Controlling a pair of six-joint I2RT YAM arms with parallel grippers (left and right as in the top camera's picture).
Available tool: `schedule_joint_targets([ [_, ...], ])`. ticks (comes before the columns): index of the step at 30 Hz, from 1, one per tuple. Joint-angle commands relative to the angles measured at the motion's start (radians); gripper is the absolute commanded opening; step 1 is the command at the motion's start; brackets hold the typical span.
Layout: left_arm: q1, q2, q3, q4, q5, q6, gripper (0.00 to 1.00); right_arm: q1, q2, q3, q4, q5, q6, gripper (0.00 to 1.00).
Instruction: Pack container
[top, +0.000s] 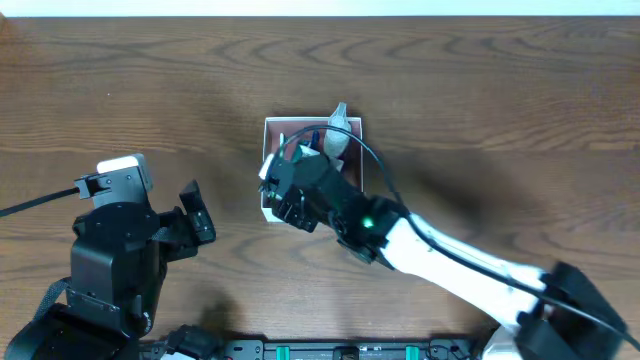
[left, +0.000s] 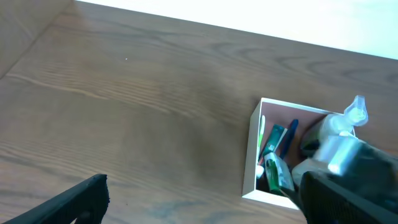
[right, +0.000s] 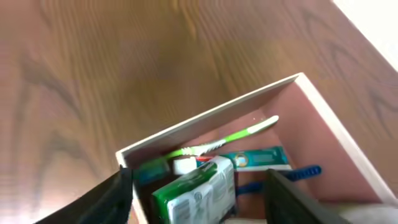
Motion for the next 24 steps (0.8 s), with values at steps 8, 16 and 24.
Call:
schedule_joint_targets([
  [8, 0.005, 0.0, 0.005, -0.003, -0.013, 0.005, 0.98, 0.008, -0.399, 0.003, -0.258, 0.114, 0.138, 0.99],
  [16, 0.005, 0.0, 0.005, -0.003, -0.013, 0.005, 0.98, 0.009, -0.619, 0.003, -0.309, 0.112, 0.138, 0.99],
  [24, 0.005, 0.0, 0.005, -0.003, -0.013, 0.005, 0.98, 0.008, -0.7, 0.003, -0.398, 0.222, 0.106, 0.99],
])
